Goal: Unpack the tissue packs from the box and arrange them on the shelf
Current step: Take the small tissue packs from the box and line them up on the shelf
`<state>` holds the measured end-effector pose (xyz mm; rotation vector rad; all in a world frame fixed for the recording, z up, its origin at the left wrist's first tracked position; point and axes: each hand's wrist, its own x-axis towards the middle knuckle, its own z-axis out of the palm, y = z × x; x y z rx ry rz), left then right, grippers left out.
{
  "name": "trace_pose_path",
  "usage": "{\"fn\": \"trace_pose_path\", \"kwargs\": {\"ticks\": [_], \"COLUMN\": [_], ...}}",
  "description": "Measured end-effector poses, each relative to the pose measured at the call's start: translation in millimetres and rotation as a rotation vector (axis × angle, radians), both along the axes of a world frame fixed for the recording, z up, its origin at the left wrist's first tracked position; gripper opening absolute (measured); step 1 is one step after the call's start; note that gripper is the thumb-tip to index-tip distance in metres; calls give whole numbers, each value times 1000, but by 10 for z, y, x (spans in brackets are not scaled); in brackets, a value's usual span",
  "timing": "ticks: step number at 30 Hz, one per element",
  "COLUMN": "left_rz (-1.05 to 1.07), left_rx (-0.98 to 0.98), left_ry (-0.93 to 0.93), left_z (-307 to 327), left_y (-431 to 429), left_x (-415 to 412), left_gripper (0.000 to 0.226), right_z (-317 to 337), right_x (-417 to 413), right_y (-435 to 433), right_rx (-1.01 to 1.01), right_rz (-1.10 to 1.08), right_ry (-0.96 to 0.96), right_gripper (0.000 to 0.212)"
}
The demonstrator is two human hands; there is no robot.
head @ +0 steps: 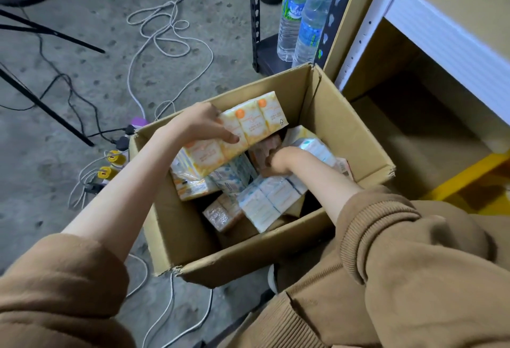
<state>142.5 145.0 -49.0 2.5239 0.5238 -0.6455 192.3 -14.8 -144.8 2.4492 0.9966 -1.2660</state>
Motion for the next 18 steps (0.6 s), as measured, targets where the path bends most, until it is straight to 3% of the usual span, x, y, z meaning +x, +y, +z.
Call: {"fn": "trace_pose_path", "kwargs": {"ticks": [7, 10, 16, 18], "left_rz": [31, 27, 18, 8], "left_rx": [-31, -26, -8, 12], "left_ry": [9, 3, -1, 2], "left_z": [-29, -19, 6, 3], "left_y": [67, 56, 3, -29], "left_x": [-5, -11, -7, -7], "left_gripper": [36, 36, 34, 39], "right_z": [156, 235, 150, 113], "right_x": [117, 159, 71, 89], "right_y": [-227, -398, -648, -603], "right_rx": [90, 151, 156, 95], "right_rz": [156, 275, 101, 42], "right_ry": [-67, -118, 52, 84], "right_gripper": [66, 62, 51, 61]}}
